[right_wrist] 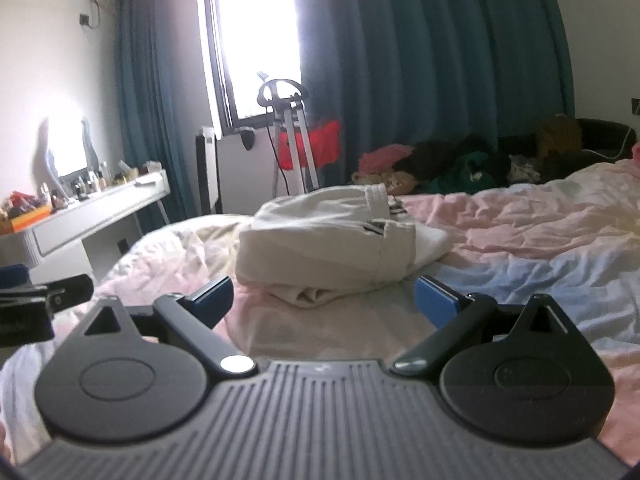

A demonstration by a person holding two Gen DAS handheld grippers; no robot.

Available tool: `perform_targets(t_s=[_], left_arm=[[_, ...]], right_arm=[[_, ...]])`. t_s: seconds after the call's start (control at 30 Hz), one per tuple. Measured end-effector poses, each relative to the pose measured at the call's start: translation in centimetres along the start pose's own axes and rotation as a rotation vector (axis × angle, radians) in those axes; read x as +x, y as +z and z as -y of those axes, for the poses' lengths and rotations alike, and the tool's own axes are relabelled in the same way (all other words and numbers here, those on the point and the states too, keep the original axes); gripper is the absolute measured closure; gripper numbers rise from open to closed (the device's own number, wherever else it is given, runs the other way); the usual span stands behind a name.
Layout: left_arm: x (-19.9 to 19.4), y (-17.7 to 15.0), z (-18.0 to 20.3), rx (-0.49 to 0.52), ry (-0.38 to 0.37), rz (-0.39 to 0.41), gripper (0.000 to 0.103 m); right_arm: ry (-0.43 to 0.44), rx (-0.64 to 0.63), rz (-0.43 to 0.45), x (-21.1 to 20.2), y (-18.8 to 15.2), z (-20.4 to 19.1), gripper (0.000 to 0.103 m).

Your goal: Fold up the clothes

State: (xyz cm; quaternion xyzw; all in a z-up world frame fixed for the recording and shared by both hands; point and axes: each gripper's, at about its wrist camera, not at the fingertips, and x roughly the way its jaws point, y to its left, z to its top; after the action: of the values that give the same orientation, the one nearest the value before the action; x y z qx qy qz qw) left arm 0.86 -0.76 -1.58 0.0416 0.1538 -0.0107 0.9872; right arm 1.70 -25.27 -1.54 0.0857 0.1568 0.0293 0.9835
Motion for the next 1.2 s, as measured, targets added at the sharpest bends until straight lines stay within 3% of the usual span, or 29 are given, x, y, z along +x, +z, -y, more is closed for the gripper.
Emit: perform_targets(t_s=[0.37,0.57,0.7,0.9,1.1,1.2], left_arm=[[2.6,-1.8,-0.7,-0.061,0.005,-0.114,0.000],[5.1,-2.5,0.6,-0.031,-0.003,-0.146,0.000],[9.0,-2.2,4.0,0.054,-0.080,-0.197,0.004],[17.3,-0.8,10.9,0.077,-0.172,-0.268,0.004],[23.2,1.5,20.3,0.205,-0.211,-0.128,0.000],[25.6,1.4,23.1,0.298,-0.158,-0.103,0.000]], right_arm=[[-0.029,0.027,-0.065,0.6,-0.4,0.8,0.004],[-0.038,0.056,-0.098,1.1,-0.6,1.4,0.004],[-0.073,0.137,-0.092,1.1,-0.2,3.1,0.004],[-0.072,0.335,-0.088,1.8,-0.1,8.0,0.004],[-0.189,0.415,-0.047,4.4,-0.5,12.1,0.004],[-0.233,0.504,0.011,5.5,-0.9,14.7,0.004]])
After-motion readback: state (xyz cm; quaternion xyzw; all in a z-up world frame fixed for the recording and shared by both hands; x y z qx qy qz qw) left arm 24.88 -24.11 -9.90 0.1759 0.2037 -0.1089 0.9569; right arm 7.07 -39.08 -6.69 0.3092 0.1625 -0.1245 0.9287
